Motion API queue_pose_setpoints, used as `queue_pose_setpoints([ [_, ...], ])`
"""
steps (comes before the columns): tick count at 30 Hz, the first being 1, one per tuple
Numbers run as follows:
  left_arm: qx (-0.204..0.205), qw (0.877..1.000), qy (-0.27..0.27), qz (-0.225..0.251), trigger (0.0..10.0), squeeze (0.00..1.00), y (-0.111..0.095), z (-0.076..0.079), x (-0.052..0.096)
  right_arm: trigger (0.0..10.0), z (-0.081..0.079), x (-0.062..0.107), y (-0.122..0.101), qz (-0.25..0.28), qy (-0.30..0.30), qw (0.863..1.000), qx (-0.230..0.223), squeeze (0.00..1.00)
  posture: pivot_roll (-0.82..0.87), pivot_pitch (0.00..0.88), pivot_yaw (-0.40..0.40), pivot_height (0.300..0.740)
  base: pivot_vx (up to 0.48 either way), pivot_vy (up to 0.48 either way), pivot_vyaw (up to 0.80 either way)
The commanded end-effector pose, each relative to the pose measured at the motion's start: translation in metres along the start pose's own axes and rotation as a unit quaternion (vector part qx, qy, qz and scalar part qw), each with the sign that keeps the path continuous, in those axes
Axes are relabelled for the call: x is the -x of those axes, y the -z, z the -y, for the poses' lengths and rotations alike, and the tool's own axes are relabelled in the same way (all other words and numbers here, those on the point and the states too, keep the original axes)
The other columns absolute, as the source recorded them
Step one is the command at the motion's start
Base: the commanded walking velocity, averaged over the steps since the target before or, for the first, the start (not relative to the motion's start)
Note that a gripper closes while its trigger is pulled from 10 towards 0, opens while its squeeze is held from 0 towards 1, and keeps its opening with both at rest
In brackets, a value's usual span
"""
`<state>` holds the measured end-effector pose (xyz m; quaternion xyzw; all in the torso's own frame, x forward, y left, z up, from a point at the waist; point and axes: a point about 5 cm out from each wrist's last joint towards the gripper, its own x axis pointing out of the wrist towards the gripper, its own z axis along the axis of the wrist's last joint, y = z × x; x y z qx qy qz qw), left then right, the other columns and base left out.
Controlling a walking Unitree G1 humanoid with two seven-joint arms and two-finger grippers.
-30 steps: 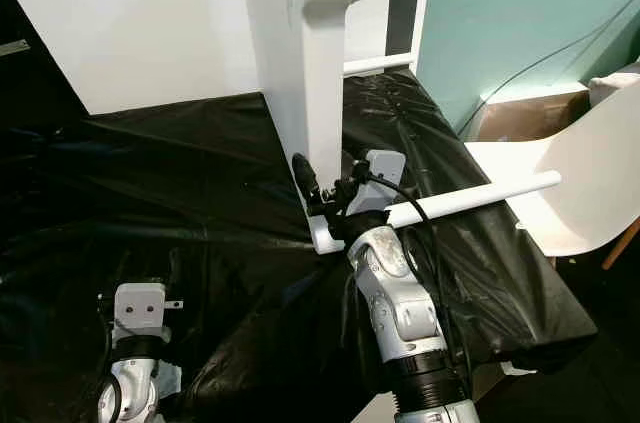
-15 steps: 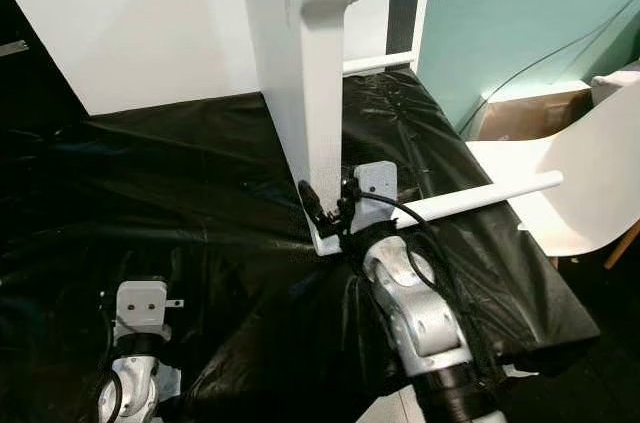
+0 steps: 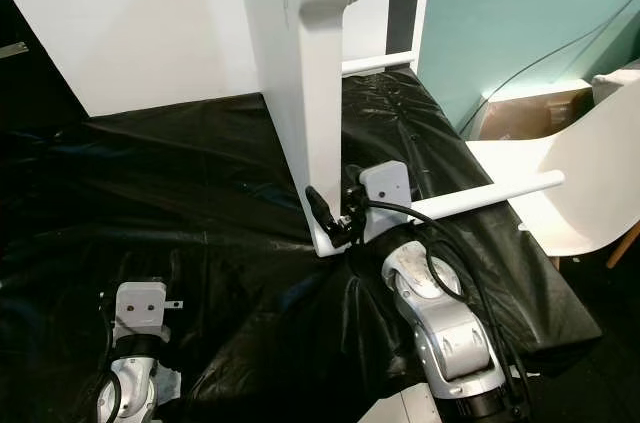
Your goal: Building children table
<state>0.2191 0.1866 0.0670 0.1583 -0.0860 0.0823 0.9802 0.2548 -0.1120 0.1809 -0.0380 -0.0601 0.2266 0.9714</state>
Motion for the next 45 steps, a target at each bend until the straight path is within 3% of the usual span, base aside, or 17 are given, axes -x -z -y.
queue_pose_setpoints([
  [1, -0.002, 1.0, -0.002, -0.005, 10.0, 0.0, 0.004, -0.002, 0.001, 10.0, -0.003, 0.005, -0.004, 0.002, -0.016, 1.0, -0.006, 0.0, -0.06, 0.0, 0.107, 0.74, 0.0, 0.0, 0.0],
  [10, -0.001, 1.0, 0.005, -0.005, 10.0, 0.0, 0.005, 0.0, 0.0, 10.0, 0.002, 0.019, -0.016, 0.008, -0.011, 1.0, 0.0, 0.0, -0.08, 0.0, 0.114, 0.74, 0.0, 0.0, 0.0],
  [11, -0.001, 1.0, 0.007, -0.006, 10.0, 0.0, 0.005, 0.0, 0.0, 4.7, 0.009, 0.022, -0.019, 0.021, 0.018, 1.0, -0.006, 0.0, -0.09, 0.0, 0.114, 0.74, 0.0, 0.0, 0.0],
  [12, 0.0, 1.0, 0.008, -0.006, 10.0, 0.0, 0.005, 0.0, 0.0, 3.1, 0.016, 0.023, -0.02, 0.028, 0.048, 0.998, -0.01, 0.0, -0.09, 0.0, 0.114, 0.74, 0.0, 0.0, 0.0],
  [13, 0.0, 1.0, 0.008, -0.006, 10.0, 0.0, 0.005, 0.0, 0.0, 3.1, 0.016, 0.023, -0.02, 0.028, 0.048, 0.998, -0.01, 0.0, -0.09, 0.0, 0.114, 0.74, 0.0, 0.0, 0.0],
  [14, 0.0, 1.0, 0.01, -0.007, 10.0, 0.0, 0.005, 0.001, 0.0, 0.0, 0.022, 0.022, -0.021, 0.034, 0.073, 0.997, -0.011, 0.0, -0.1, 0.0, 0.114, 0.74, 0.0, 0.0, 0.0],
  [19, 0.001, 1.0, 0.012, -0.006, 10.0, 0.0, 0.006, 0.003, 0.0, 0.5, 0.029, 0.017, -0.02, 0.034, 0.092, 0.995, -0.002, 0.0, -0.09, 0.0, 0.112, 0.74, 0.0, 0.0, 0.0],
  [20, 0.002, 1.0, 0.011, -0.005, 10.0, 0.0, 0.005, 0.003, 0.0, 10.0, 0.027, 0.006, -0.019, 0.034, 0.051, 0.998, 0.013, 0.0, -0.08, 0.0, 0.11, 0.74, 0.0, 0.0, 0.0],
  [29, 0.003, 1.0, 0.01, -0.006, 10.0, 0.0, 0.005, 0.005, 0.001, 10.0, 0.024, -0.012, -0.015, 0.026, -0.014, 0.999, 0.037, 0.0, -0.07, 0.0, 0.102, 0.74, 0.0, 0.0, 0.0],
  [30, 0.003, 1.0, 0.008, -0.007, 10.0, 0.0, 0.005, 0.005, 0.003, 2.6, 0.029, -0.021, -0.015, 0.025, -0.018, 0.998, 0.046, 0.0, -0.05, 0.0, 0.09, 0.74, 0.0, 0.0, 0.0],
  [31, 0.003, 1.0, 0.008, -0.007, 10.0, 0.0, 0.005, 0.005, 0.003, 2.6, 0.029, -0.021, -0.015, 0.025, -0.018, 0.998, 0.046, 0.0, -0.05, 0.0, 0.09, 0.74, 0.0, 0.0, 0.0],
  [32, 0.002, 1.0, 0.002, -0.008, 10.0, 0.0, 0.006, 0.004, 0.005, 0.0, 0.036, -0.03, -0.018, 0.03, -0.014, 0.998, 0.054, 0.0, -0.04, 0.0, 0.086, 0.74, 0.0, 0.0, 0.0],
  [37, 0.0, 1.0, -0.014, -0.014, 10.0, 0.0, 0.007, 0.0, 0.011, 0.5, 0.047, -0.043, -0.026, 0.048, 0.014, 0.997, 0.061, 0.0, -0.02, 0.0, 0.069, 0.74, 0.0, 0.0, 0.0],
  [38, 0.0, 1.0, -0.016, -0.016, 10.0, 0.0, 0.007, 0.0, 0.013, 8.9, 0.047, -0.047, -0.024, 0.049, 0.023, 0.996, 0.065, 0.0, -0.01, 0.0, 0.065, 0.74, 0.0, 0.0, 0.0],
  [39, 0.0, 1.0, -0.016, -0.016, 10.0, 0.0, 0.007, 0.0, 0.013, 8.9, 0.047, -0.047, -0.024, 0.049, 0.023, 0.996, 0.065, 0.0, -0.01, 0.0, 0.065, 0.74, 0.0, 0.0, 0.0],
  [40, 0.0, 1.0, -0.016, -0.018, 10.0, 0.0, 0.008, 0.0, 0.015, 10.0, 0.046, -0.051, -0.023, 0.051, 0.027, 0.996, 0.067, 0.0, -0.01, 0.0, 0.064, 0.74, 0.0, 0.0, 0.0],
  [45, 0.003, 1.0, -0.012, -0.021, 10.0, 0.0, 0.009, 0.005, 0.015, 10.0, 0.049, -0.081, -0.018, 0.063, 0.019, 0.995, 0.072, 0.0, -0.02, 0.0, 0.063, 0.74, 0.0, 0.0, 0.0],
])
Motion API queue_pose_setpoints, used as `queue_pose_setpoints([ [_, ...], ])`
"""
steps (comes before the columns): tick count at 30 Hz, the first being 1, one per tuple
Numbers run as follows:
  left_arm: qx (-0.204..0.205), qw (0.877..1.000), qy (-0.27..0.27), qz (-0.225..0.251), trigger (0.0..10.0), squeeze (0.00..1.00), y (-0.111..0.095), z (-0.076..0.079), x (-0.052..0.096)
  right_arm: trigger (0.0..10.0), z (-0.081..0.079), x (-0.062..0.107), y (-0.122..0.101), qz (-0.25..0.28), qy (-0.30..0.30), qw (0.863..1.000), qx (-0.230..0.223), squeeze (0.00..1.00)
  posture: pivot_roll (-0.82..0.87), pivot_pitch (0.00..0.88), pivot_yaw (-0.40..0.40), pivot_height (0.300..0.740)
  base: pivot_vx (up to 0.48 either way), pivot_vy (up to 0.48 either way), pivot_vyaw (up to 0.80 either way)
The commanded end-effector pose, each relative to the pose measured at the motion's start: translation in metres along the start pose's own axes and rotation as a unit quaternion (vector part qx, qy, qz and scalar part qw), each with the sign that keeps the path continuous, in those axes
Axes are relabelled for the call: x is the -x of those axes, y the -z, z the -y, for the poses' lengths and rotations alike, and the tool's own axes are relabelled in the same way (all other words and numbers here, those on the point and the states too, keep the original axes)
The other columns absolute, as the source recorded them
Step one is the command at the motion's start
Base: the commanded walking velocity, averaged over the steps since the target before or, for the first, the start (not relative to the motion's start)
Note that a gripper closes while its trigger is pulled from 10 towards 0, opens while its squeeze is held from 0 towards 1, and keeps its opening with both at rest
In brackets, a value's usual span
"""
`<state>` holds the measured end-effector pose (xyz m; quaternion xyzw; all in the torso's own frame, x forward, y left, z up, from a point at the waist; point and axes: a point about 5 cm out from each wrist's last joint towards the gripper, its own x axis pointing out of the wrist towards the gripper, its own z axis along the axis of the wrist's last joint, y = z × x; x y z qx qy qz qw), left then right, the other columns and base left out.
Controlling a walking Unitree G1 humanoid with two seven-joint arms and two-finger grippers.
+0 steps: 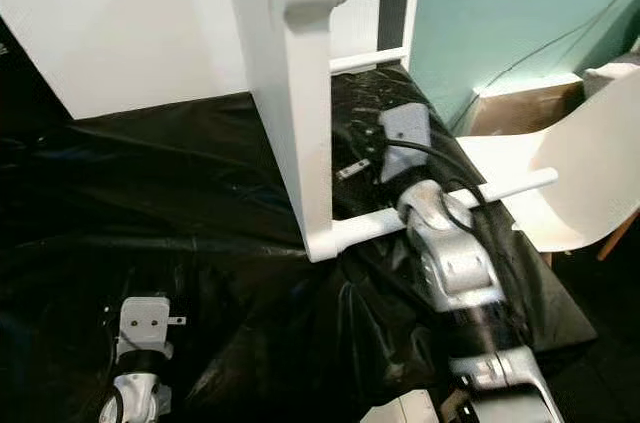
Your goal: Building children table
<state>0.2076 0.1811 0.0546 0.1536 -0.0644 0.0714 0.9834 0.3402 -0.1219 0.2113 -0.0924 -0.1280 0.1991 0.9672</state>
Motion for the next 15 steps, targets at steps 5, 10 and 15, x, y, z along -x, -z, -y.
queue_pose_setpoints([
  [5, 0.0, 1.0, -0.027, 0.001, 10.0, 0.0, 0.0, -0.001, -0.001, 10.0, 0.0, -0.022, 0.002, 0.019, -0.03, 0.999, -0.005, 0.0, 0.0, 0.0, 0.055, 0.74, 0.0, 0.0, 0.0],
  [10, -0.003, 0.999, -0.035, 0.0, 10.0, 0.0, 0.0, -0.004, 0.001, 10.0, -0.013, -0.035, -0.001, 0.028, -0.088, 0.995, -0.031, 0.0, 0.01, 0.0, 0.047, 0.74, 0.0, 0.0, 0.0],
  [15, -0.004, 0.999, -0.039, -0.003, 10.0, 0.0, 0.001, -0.005, 0.003, 10.0, -0.026, -0.039, 0.006, 0.025, -0.122, 0.991, -0.047, 0.0, 0.03, 0.0, 0.044, 0.74, 0.0, 0.0, 0.0],
])
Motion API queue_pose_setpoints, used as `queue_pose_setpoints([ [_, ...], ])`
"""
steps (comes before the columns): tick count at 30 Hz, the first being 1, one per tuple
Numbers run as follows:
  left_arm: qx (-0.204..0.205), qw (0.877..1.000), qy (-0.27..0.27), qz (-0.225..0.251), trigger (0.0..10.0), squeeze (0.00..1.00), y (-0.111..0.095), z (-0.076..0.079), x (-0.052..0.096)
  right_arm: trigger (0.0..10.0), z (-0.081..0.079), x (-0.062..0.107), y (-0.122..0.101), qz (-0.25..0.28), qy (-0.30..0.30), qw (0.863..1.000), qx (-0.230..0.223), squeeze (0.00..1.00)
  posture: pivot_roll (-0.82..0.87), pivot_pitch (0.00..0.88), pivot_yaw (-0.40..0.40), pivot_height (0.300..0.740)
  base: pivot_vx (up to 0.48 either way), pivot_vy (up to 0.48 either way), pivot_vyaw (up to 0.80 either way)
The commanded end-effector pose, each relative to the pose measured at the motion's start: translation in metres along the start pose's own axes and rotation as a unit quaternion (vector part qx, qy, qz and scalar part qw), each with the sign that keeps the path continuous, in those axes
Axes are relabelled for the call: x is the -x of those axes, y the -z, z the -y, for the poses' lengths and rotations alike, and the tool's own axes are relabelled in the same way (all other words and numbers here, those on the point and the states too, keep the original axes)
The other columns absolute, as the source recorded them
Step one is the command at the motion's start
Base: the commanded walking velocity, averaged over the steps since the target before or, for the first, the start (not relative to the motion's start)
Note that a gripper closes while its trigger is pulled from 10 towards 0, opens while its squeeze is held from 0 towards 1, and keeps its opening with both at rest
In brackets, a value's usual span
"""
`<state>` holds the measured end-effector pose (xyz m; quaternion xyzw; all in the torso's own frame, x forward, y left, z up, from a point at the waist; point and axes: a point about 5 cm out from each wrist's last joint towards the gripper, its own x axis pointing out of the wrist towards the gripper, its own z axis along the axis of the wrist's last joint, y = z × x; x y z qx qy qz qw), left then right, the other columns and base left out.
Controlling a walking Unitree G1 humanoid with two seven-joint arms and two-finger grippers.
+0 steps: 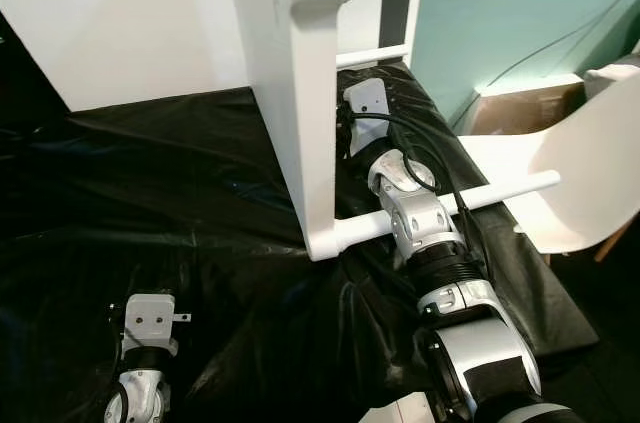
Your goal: Building children table
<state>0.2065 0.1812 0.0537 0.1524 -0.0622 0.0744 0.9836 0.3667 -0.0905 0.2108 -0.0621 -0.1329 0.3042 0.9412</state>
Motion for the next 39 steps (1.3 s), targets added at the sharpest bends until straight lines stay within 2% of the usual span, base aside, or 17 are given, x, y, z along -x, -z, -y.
queue_pose_setpoints([
  [1, -0.005, 0.999, -0.036, 0.0, 10.0, 0.0, 0.001, -0.005, 0.002, 10.0, -0.006, -0.004, 0.002, 0.002, -0.02, 1.0, -0.008, 0.0, 0.03, 0.0, 0.044, 0.74, 0.0, 0.0, 0.0],
  [8, -0.006, 0.999, -0.037, 0.0, 10.0, 0.0, 0.001, -0.006, 0.002, 10.0, -0.015, -0.008, 0.01, 0.002, -0.061, 0.998, -0.03, 0.0, 0.02, 0.0, 0.051, 0.74, 0.0, 0.0, 0.0],
  [12, -0.007, 0.999, -0.035, 0.002, 10.0, 0.0, 0.0, -0.007, 0.0, 10.0, -0.025, -0.01, 0.014, 0.005, -0.107, 0.993, -0.054, 0.0, 0.02, 0.0, 0.055, 0.74, 0.0, 0.0, 0.0],
  [15, -0.007, 0.999, -0.035, 0.002, 10.0, 0.0, 0.0, -0.007, 0.0, 10.0, -0.025, -0.01, 0.014, 0.005, -0.107, 0.993, -0.054, 0.0, 0.02, 0.0, 0.055, 0.74, 0.0, 0.0, 0.0],
  [18, -0.008, 0.999, -0.033, 0.003, 10.0, 0.0, -0.001, -0.006, 0.001, 10.0, -0.04, -0.012, 0.016, 0.006, -0.162, 0.984, -0.08, 0.0, 0.03, 0.0, 0.056, 0.74, 0.0, 0.0, 0.0],
  [19, -0.008, 0.999, -0.033, 0.003, 10.0, 0.0, -0.001, -0.006, 0.001, 10.0, -0.04, -0.012, 0.016, 0.006, -0.162, 0.984, -0.08, 0.0, 0.03, 0.0, 0.056, 0.74, 0.0, 0.0, 0.0],
  [22, -0.009, 0.999, -0.034, 0.003, 10.0, 0.0, -0.001, -0.007, 0.002, 10.0, -0.055, -0.013, 0.018, 0.011, -0.2, 0.975, -0.097, 0.0, 0.04, 0.0, 0.055, 0.74, 0.0, 0.0, 0.0],
  [39, -0.009, 0.999, -0.035, 0.002, 10.0, 0.0, -0.002, -0.006, 0.005, 10.0, -0.085, -0.014, 0.026, 0.012, -0.262, 0.956, -0.135, 0.0, 0.05, 0.0, 0.051, 0.74, 0.0, 0.0, 0.0],
])
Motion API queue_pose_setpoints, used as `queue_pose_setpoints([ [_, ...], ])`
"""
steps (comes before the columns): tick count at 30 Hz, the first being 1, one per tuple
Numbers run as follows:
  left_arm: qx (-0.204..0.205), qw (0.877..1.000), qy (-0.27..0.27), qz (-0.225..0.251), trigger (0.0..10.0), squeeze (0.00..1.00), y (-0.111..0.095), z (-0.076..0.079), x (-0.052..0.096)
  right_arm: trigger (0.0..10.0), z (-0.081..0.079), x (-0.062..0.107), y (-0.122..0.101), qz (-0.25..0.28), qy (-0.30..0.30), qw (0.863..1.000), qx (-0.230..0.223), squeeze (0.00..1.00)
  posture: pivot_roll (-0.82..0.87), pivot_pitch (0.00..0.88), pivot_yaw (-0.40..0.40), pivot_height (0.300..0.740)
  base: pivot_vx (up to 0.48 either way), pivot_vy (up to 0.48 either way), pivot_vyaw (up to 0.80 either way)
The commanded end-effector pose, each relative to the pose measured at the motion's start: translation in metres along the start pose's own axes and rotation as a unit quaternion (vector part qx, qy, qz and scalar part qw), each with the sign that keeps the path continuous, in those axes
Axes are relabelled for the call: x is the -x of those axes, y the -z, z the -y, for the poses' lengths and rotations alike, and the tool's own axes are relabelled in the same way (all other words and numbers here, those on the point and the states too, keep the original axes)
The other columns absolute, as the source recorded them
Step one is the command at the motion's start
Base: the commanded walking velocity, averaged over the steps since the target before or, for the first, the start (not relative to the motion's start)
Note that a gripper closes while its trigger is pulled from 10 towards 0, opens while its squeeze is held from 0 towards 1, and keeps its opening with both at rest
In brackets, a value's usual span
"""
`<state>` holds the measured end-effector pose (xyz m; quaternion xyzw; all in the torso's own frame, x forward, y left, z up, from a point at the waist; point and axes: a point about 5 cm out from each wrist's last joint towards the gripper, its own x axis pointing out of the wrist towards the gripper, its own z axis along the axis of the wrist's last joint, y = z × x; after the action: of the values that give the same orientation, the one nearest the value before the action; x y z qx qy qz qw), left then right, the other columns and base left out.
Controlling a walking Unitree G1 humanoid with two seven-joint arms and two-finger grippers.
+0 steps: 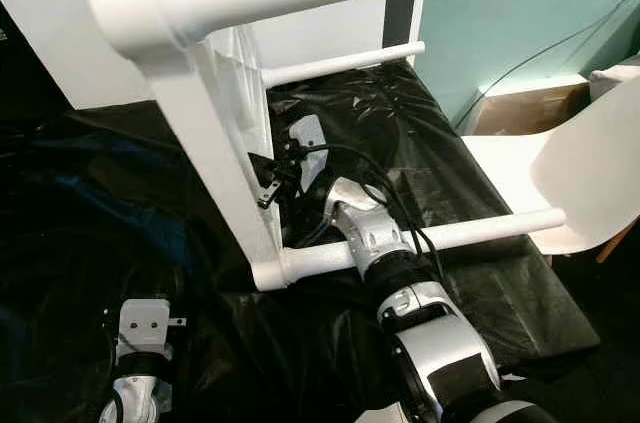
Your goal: Building children table
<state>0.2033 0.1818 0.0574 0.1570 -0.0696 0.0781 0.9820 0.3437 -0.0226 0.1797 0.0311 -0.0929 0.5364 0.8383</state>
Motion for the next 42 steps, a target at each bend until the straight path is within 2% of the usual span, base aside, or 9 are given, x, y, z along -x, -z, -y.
queue_pose_setpoints([
  [1, -0.005, 1.0, -0.03, -0.005, 10.0, 0.0, 0.001, -0.004, 0.003, 10.0, -0.01, -0.004, 0.008, -0.004, -0.02, 1.0, -0.015, 0.0, 0.05, 0.0, 0.051, 0.74, 0.0, 0.0, 0.0],
  [7, -0.005, 1.0, -0.03, -0.006, 10.0, 0.0, 0.001, -0.005, 0.005, 10.0, -0.01, -0.004, 0.009, 0.004, -0.011, 1.0, -0.019, 0.0, 0.05, 0.0, 0.052, 0.74, 0.0, 0.0, 0.0],
  [11, -0.007, 1.0, -0.03, -0.005, 10.0, 0.0, 0.001, -0.006, 0.004, 10.0, -0.005, 0.009, 0.012, 0.01, 0.019, 0.999, -0.028, 0.0, 0.04, 0.0, 0.059, 0.74, 0.0, 0.0, 0.0],
  [20, -0.008, 1.0, -0.023, -0.003, 10.0, 0.0, 0.001, -0.012, 0.001, 10.0, 0.002, 0.02, 0.012, 0.018, 0.06, 0.998, -0.017, 0.0, 0.03, 0.0, 0.068, 0.74, 0.0, 0.0, 0.0],
  [26, -0.009, 1.0, -0.023, -0.004, 10.0, 0.0, 0.001, -0.013, 0.001, 10.0, -0.015, 0.023, 0.027, 0.004, 0.023, 0.998, -0.055, 0.0, 0.03, 0.0, 0.069, 0.74, 0.0, 0.0, 0.0],
  [33, -0.01, 1.0, -0.021, -0.004, 10.0, 0.0, 0.001, -0.012, 0.002, 10.0, -0.017, 0.02, 0.031, 0.006, 0.045, 0.997, -0.06, 0.0, 0.04, 0.0, 0.073, 0.74, 0.0, 0.0, 0.0],
  [37, -0.011, 1.0, -0.021, -0.002, 10.0, 0.0, 0.0, -0.014, 0.001, 10.0, -0.013, 0.028, 0.033, 0.01, 0.107, 0.994, -0.028, 0.0, 0.04, 0.0, 0.076, 0.74, 0.0, 0.0, 0.0],
  [40, -0.011, 1.0, -0.02, -0.002, 10.0, 0.0, 0.0, -0.014, 0.001, 10.0, 0.004, 0.039, 0.029, 0.015, 0.231, 0.972, 0.026, 0.0, 0.03, 0.0, 0.081, 0.74, 0.0, 0.0, 0.0],
  [42, -0.011, 1.0, -0.02, -0.002, 10.0, 0.0, 0.0, -0.014, 0.001, 10.0, 0.004, 0.039, 0.029, 0.015, 0.231, 0.972, 0.026, 0.0, 0.03, 0.0, 0.081, 0.74, 0.0, 0.0, 0.0],
])
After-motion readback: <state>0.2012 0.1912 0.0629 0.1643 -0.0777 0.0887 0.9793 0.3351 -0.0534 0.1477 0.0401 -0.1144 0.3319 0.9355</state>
